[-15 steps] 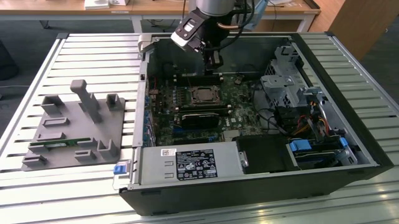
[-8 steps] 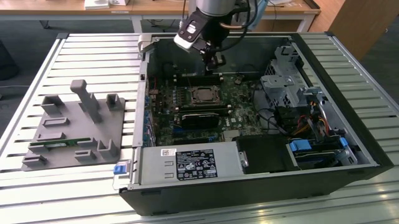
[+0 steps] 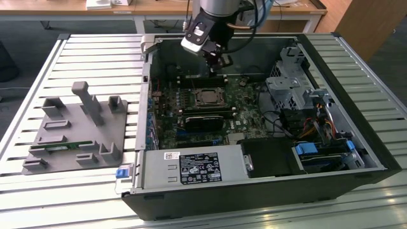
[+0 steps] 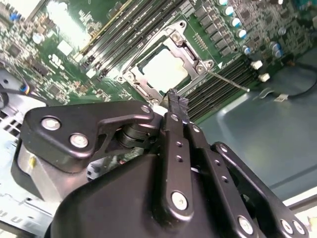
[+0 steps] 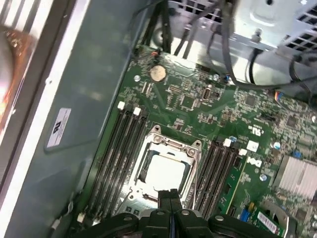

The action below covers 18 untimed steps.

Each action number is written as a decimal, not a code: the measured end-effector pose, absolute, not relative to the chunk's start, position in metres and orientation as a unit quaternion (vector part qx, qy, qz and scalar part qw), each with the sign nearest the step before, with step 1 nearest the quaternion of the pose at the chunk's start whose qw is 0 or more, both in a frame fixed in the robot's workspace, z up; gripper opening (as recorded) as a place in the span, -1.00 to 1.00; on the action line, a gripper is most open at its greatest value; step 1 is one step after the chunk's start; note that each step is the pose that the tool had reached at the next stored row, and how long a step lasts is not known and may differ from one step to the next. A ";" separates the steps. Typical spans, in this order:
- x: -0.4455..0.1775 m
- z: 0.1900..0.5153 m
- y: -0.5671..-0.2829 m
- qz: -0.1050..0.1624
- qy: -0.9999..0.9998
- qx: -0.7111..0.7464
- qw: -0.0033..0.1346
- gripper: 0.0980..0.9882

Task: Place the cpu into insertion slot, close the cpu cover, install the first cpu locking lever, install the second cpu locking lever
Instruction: 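Install the first cpu locking lever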

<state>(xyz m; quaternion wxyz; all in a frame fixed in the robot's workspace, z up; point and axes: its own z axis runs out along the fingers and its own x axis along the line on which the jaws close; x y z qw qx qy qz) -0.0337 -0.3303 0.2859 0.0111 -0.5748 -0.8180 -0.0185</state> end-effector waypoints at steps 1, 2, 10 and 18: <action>-0.034 0.286 -0.330 -0.018 -0.823 -0.567 0.011 -0.98; -0.034 0.286 -0.330 -0.018 -0.828 -0.560 0.011 -0.98; -0.034 0.286 -0.330 -0.017 -0.865 -0.501 0.013 -0.98; -0.034 0.286 -0.330 -0.016 -0.898 -0.439 0.014 -0.98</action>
